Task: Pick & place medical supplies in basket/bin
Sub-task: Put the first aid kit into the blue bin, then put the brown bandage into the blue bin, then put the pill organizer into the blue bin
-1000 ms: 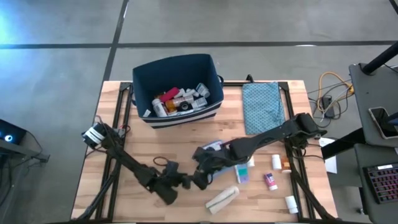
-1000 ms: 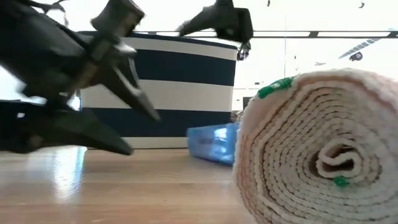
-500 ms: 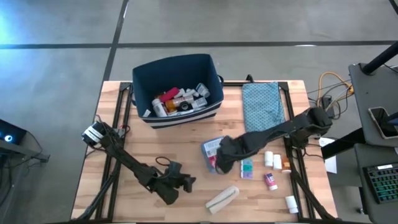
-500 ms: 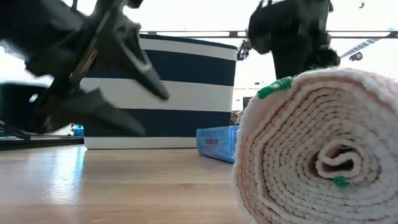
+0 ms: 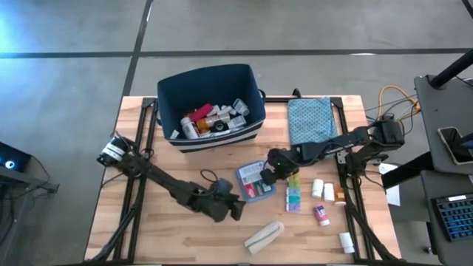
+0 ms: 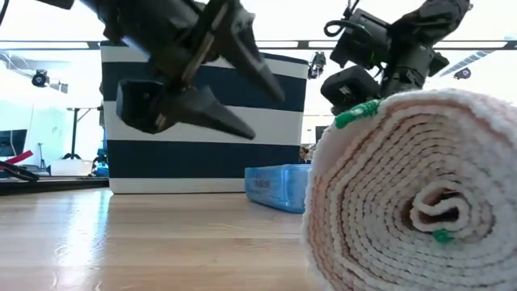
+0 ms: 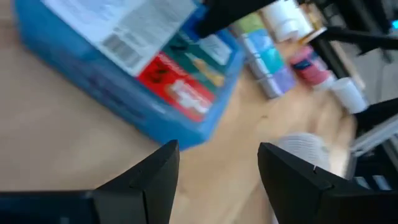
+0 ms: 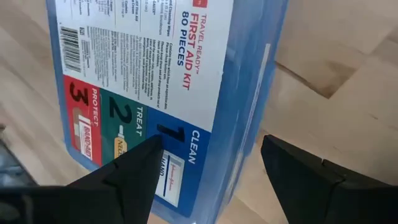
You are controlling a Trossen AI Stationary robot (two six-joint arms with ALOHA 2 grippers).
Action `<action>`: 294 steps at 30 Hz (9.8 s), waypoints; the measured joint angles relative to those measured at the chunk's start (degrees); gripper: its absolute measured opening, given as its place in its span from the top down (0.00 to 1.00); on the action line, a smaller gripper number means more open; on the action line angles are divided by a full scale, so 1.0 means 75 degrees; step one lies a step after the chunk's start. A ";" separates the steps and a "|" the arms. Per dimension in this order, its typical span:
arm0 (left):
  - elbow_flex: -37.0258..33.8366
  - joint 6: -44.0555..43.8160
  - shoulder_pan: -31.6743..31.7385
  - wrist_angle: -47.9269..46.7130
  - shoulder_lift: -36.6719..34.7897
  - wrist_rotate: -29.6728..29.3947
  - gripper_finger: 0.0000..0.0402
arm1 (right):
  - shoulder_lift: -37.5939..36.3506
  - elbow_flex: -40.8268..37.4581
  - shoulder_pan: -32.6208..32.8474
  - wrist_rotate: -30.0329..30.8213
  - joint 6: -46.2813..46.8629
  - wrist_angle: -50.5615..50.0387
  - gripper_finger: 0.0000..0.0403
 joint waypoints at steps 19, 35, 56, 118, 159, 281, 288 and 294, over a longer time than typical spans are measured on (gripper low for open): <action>-0.0723 -0.0196 0.0729 0.0058 0.0347 0.0900 0.50 | 0.0201 0.0493 0.0180 -0.0299 -0.0542 0.1427 0.35; -0.0779 0.0363 0.0754 0.0139 0.0376 0.0729 0.51 | 0.0577 0.3745 0.0554 0.0102 -0.2487 -0.0382 0.35; -0.0850 0.0331 0.0702 0.0114 0.0367 0.0851 0.51 | 0.0974 0.4740 0.0682 0.1002 -0.2889 -0.3101 0.35; -0.0890 -0.0257 -0.2055 -0.3689 -0.4527 -0.3307 0.51 | -0.0012 0.9447 -0.1434 0.2850 -0.3966 -0.3012 0.55; -0.0913 0.1132 -0.2046 -0.3429 -0.4159 -0.1885 0.51 | 0.2256 0.6179 0.5197 0.2559 -0.8222 -0.5910 0.18; -0.1665 0.1327 -0.2044 -0.6065 -0.6432 -0.1731 0.51 | 0.1062 0.1332 0.1335 0.2640 0.4298 -0.5241 0.33; -0.1665 0.1246 -0.2044 -0.6041 -0.6432 -0.1734 0.51 | 0.0947 0.2311 0.1338 0.2870 0.3053 -0.5136 0.41; -0.1671 0.1238 -0.2044 -0.6018 -0.6432 -0.1738 0.51 | 0.0244 0.5021 0.1573 0.3936 0.1053 -0.5237 0.41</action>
